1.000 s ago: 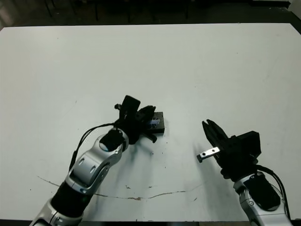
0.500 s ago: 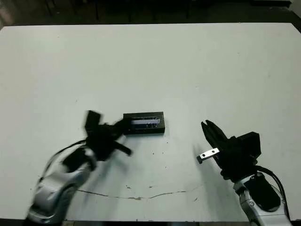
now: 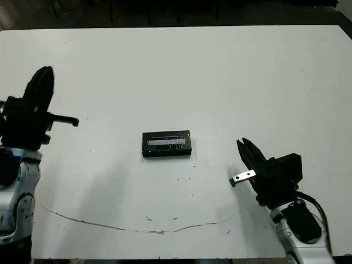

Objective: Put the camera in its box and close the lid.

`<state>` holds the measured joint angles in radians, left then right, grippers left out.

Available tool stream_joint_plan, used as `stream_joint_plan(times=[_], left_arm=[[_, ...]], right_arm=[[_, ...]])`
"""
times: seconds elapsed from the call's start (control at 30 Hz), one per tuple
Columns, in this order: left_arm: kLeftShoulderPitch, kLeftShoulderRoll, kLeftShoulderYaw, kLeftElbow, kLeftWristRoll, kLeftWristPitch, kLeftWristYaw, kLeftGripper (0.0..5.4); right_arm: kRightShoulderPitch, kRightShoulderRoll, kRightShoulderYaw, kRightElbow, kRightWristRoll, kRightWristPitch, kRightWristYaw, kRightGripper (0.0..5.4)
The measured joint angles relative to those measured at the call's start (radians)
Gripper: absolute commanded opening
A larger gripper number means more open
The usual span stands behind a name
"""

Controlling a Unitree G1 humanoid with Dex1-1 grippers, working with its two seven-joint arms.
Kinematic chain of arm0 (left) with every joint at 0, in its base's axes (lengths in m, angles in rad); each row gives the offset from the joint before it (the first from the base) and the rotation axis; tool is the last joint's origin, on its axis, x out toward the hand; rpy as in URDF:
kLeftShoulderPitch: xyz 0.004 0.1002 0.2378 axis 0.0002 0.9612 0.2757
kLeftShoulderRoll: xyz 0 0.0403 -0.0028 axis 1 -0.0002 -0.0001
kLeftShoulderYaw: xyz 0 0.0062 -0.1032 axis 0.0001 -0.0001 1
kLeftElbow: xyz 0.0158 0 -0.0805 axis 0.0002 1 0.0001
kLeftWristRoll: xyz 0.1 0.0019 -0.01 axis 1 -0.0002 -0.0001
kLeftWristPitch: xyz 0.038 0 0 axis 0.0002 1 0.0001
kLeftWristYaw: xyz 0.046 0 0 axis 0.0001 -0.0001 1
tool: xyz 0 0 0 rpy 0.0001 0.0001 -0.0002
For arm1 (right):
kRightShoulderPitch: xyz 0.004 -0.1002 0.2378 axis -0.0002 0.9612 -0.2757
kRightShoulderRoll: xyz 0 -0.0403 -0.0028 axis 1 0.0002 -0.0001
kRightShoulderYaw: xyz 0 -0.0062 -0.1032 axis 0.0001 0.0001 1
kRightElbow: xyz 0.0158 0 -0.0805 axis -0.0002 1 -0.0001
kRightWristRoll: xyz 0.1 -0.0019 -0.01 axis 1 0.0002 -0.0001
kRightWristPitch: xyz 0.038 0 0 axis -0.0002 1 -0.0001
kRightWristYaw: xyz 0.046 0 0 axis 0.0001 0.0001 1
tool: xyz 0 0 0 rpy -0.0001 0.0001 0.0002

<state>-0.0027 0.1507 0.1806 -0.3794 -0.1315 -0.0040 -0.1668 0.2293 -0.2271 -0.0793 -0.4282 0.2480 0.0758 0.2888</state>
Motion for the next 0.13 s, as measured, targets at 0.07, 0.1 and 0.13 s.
stream_joint_plan(times=[0.07, 0.1, 0.13], left_arm=[[0.033, -0.012, -0.015, 0.04, 0.01, -0.074, -0.003, 0.02], [0.047, -0.019, -0.025, 0.057, 0.012, -0.102, -0.004, 0.02], [0.059, -0.028, -0.033, 0.07, 0.014, -0.126, -0.004, 0.02]], right_arm=[[-0.027, 0.024, 0.012, 0.017, -0.021, -0.009, -0.028, 0.0], [-0.04, 0.035, 0.018, 0.021, -0.031, -0.01, -0.042, 0.0], [-0.051, 0.044, 0.023, 0.024, -0.042, -0.011, -0.054, 0.0]])
